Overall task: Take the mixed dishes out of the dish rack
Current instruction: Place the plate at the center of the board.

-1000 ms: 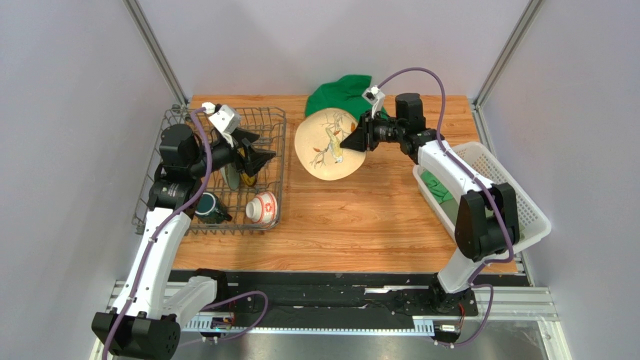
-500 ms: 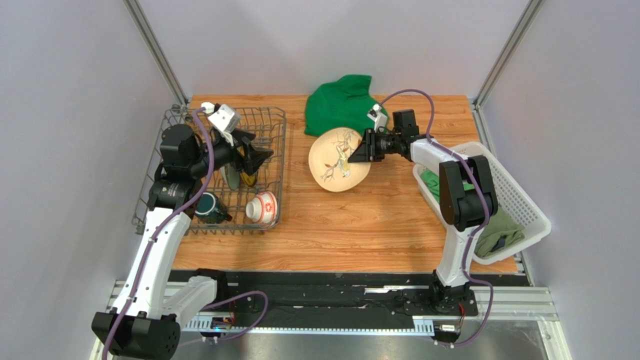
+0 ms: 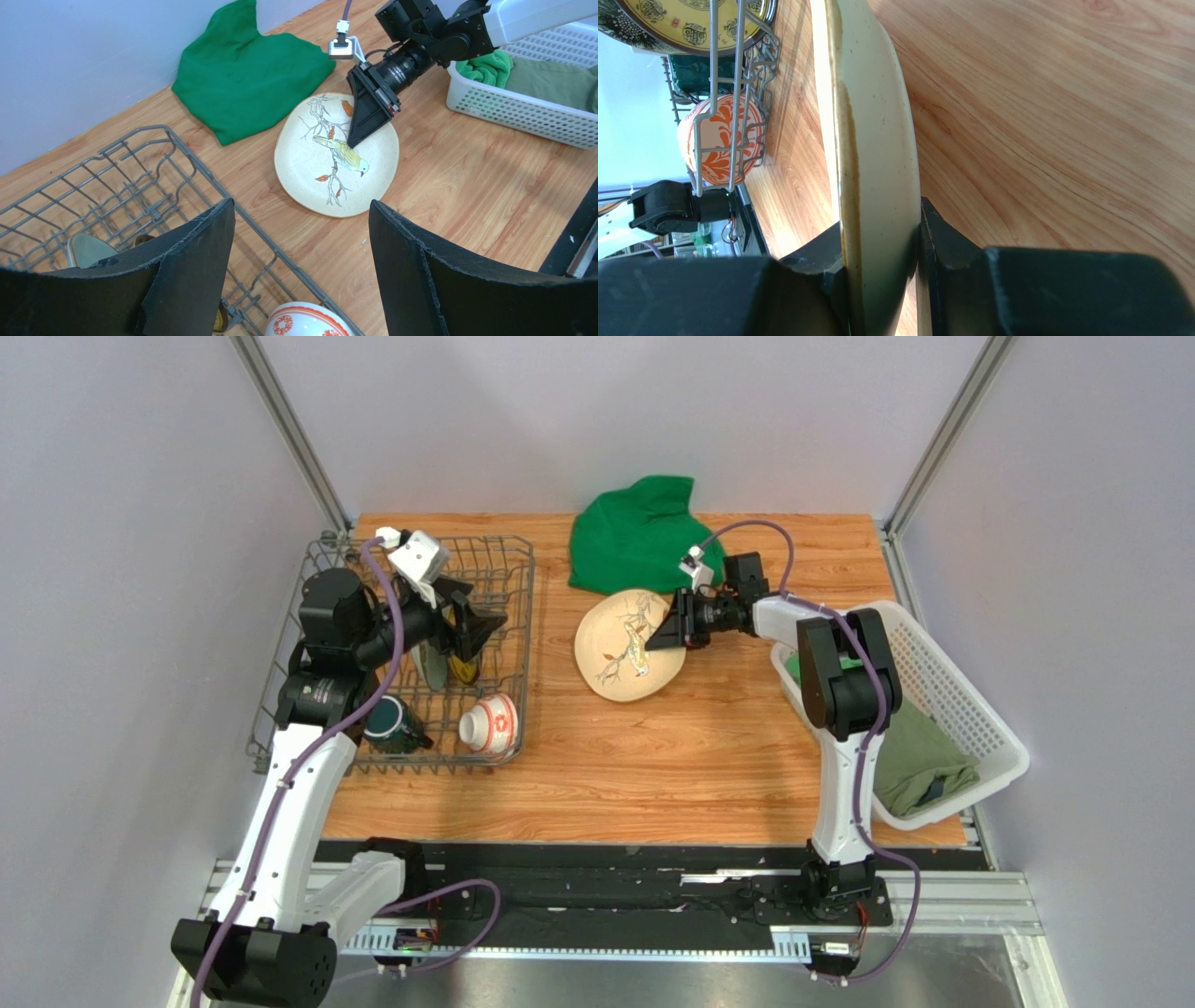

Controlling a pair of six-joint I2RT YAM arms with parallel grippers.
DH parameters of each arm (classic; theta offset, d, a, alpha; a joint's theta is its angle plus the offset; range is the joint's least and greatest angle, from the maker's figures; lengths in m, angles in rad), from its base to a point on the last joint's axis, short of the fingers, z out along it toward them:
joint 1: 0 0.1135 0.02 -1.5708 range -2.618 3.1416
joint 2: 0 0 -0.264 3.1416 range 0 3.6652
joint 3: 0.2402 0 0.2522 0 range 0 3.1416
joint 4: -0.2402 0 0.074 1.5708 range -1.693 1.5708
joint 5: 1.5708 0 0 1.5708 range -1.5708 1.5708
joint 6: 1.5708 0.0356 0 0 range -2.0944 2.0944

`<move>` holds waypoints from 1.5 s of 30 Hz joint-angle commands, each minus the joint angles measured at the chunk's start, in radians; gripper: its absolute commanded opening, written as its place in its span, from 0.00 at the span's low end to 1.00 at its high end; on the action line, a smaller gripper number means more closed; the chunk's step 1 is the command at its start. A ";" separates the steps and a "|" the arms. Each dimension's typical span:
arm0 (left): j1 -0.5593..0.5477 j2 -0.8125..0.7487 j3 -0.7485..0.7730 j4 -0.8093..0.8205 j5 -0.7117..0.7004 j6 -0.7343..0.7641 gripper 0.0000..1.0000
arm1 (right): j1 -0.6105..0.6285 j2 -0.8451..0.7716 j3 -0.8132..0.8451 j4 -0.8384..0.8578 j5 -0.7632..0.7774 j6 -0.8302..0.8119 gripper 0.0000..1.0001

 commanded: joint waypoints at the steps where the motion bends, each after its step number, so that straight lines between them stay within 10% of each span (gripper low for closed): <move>1: 0.005 -0.021 -0.001 0.014 -0.005 0.026 0.78 | -0.004 -0.005 0.072 0.080 -0.095 0.015 0.00; 36: 0.005 -0.044 -0.021 0.023 -0.005 0.031 0.78 | -0.058 0.057 0.132 -0.138 -0.004 -0.173 0.67; 45: 0.005 -0.051 -0.024 0.017 -0.029 0.057 0.78 | -0.064 -0.001 0.133 -0.219 0.091 -0.203 0.70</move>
